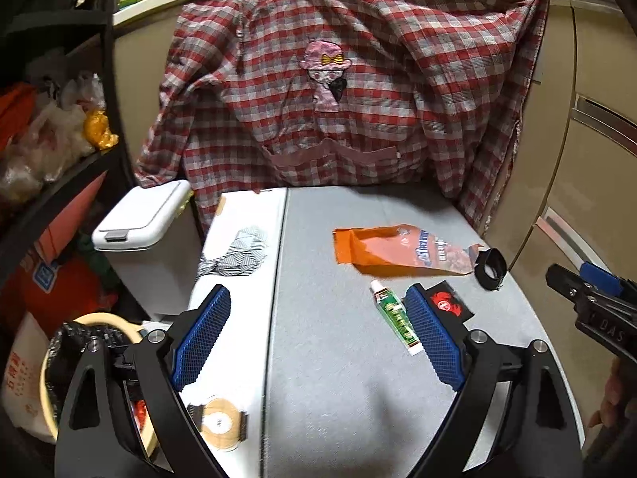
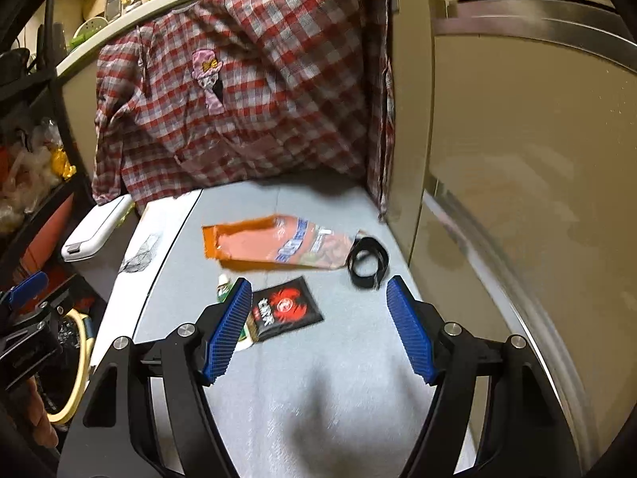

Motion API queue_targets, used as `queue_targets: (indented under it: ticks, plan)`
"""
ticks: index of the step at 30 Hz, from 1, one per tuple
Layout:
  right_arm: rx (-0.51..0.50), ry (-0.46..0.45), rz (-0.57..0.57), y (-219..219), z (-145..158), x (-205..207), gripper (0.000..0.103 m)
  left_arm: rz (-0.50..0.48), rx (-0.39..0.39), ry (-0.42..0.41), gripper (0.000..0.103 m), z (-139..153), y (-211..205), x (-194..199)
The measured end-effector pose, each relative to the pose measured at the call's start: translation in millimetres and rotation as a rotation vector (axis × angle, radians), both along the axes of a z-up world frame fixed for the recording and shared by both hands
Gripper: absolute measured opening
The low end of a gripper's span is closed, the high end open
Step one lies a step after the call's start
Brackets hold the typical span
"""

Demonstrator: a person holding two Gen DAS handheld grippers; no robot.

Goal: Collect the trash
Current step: 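Grasp the black strap with the right gripper, then close the left gripper on the green toothpaste tube while the right holds the strap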

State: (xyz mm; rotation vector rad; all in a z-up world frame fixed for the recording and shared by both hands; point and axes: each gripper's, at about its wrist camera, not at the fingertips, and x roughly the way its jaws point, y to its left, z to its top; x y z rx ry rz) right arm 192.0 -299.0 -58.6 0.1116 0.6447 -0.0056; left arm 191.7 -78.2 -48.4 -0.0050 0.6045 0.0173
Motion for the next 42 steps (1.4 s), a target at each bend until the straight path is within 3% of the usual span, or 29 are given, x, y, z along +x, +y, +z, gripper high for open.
queue_targets:
  ticks: [11,23,32,34,35,36,37,39,42]
  plan:
    - [-0.006,0.067,-0.055,-15.8,-54.9,72.5,0.070,-0.046,0.006,-0.032,0.086,-39.8,-23.8,56.6]
    - [-0.040,0.115,-0.071,-26.8,-94.6,122.0,0.070,-0.073,-0.042,0.082,0.075,-89.6,-41.2,108.6]
    - [-0.055,0.178,-0.115,-35.3,-111.9,145.5,0.069,-0.116,-0.061,0.207,0.056,-120.1,-50.3,132.1]
    - [-0.067,0.193,-0.111,-34.1,-115.3,148.7,0.069,-0.129,-0.074,0.234,0.038,-125.1,-52.1,136.7]
    - [-0.065,0.207,-0.107,-33.5,-117.1,150.6,0.065,-0.140,-0.083,0.252,0.032,-127.9,-53.3,139.4]
    - [-0.066,0.212,-0.107,-33.4,-118.0,151.3,0.048,-0.151,-0.092,0.264,0.018,-130.1,-54.1,140.7]
    - [-0.065,0.215,-0.105,-33.3,-118.5,151.8,0.041,-0.159,-0.102,0.259,0.012,-130.4,-54.2,140.2]
    - [-0.063,0.209,-0.094,-32.2,-118.1,150.6,0.016,-0.173,-0.110,0.254,0.010,-128.3,-54.5,139.1]
    - [-0.100,0.186,-0.074,-26.6,-115.2,145.8,0.007,-0.181,-0.120,0.240,0.008,-124.2,-52.6,134.1]
